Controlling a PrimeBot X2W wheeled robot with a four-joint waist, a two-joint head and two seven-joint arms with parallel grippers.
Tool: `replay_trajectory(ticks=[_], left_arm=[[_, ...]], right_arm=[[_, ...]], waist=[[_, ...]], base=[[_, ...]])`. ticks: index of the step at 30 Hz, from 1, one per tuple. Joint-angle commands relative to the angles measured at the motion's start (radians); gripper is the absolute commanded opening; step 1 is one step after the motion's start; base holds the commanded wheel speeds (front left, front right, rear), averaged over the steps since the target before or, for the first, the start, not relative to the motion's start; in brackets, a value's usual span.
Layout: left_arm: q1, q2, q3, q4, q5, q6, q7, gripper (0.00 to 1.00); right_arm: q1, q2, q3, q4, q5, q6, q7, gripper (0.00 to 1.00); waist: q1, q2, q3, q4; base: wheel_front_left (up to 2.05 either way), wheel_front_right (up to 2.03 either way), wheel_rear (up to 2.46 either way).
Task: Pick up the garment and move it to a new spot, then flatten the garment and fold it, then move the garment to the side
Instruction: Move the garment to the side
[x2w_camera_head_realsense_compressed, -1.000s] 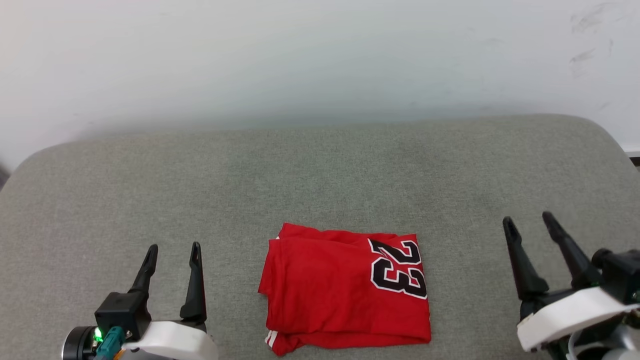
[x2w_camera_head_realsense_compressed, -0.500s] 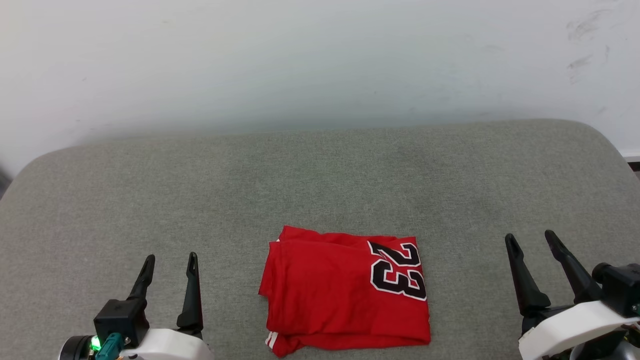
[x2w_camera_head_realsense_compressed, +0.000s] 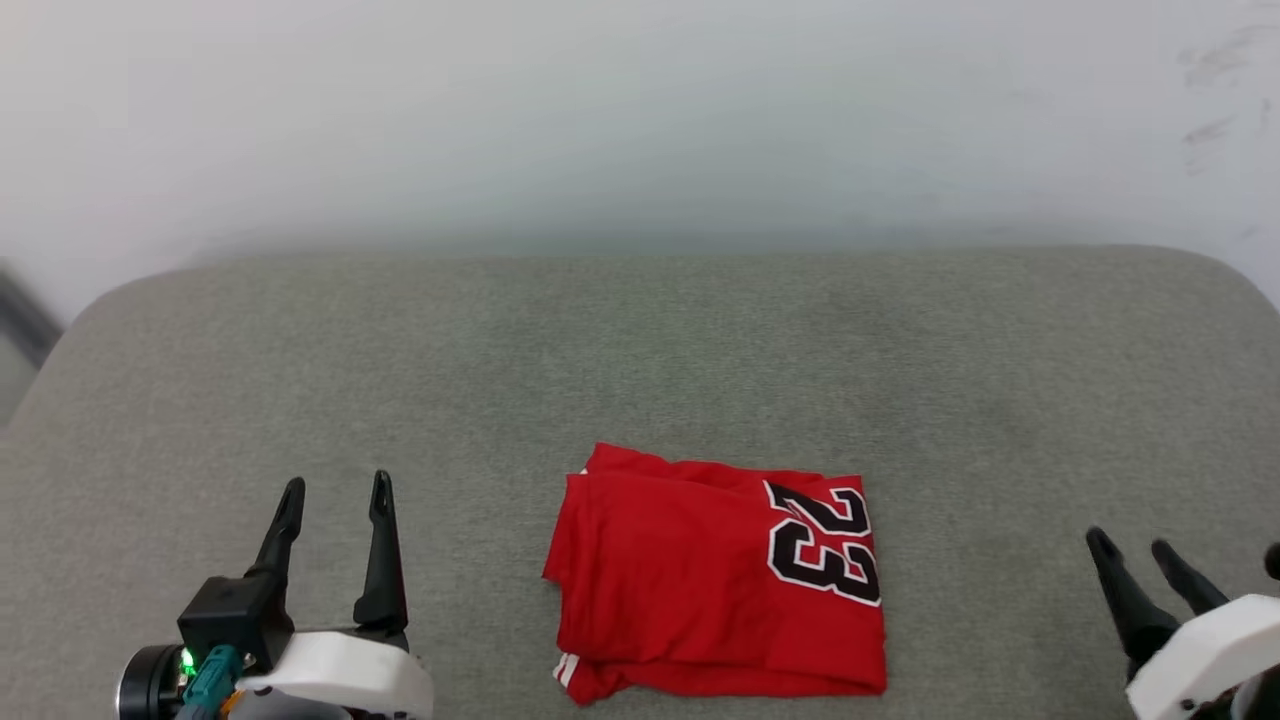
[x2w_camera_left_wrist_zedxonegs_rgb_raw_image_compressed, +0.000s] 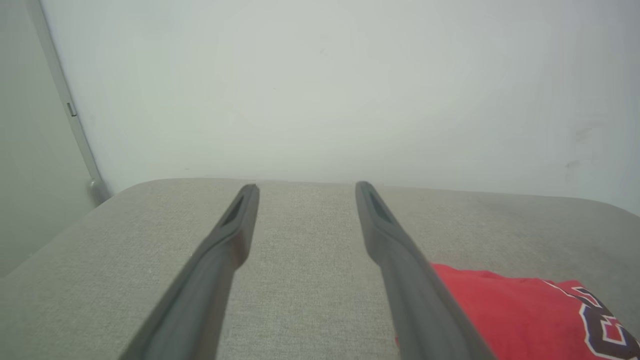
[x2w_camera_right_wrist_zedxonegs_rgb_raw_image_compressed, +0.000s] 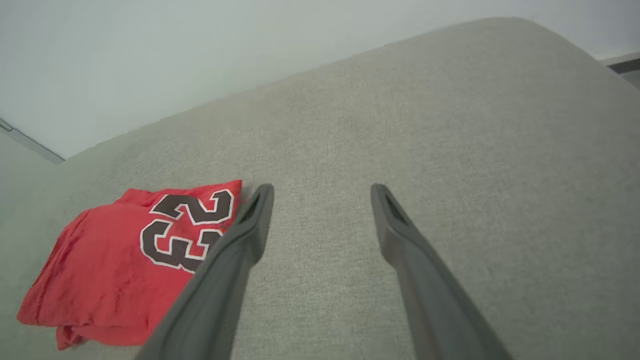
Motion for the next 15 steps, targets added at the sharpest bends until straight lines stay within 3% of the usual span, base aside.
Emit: replay_trajectory(ticks=[1,8,15], left_arm=[[-0.016,-0.002,0.002,-0.001,0.007,-0.003,-0.008,1.00],[-0.058,-0.033,0.000,-0.002,0.029,-0.017,-0.025,1.00],[-0.105,-0.064,0.004,-0.003,0.054,-0.035,-0.030,1.00]], right_arm=[[-0.018,-0.017,-0.007,0.029,0.037,0.000,0.026,1.00],[-0.080,-0.109,-0.007,0.256,0.302,0.000,0.246,1.00],[-0.187,-0.067,0.060,0.354,0.541,0.000,0.403,1.00]], waist=[[0.0000,0.0000,0.008,0.022],[0.0000,0.0000,0.049,0.101],[0.0000,0.0000,0.130,0.163]], base=[[0.00,0.00,0.00],[0.00,0.00,0.00],[0.00,0.00,0.00]])
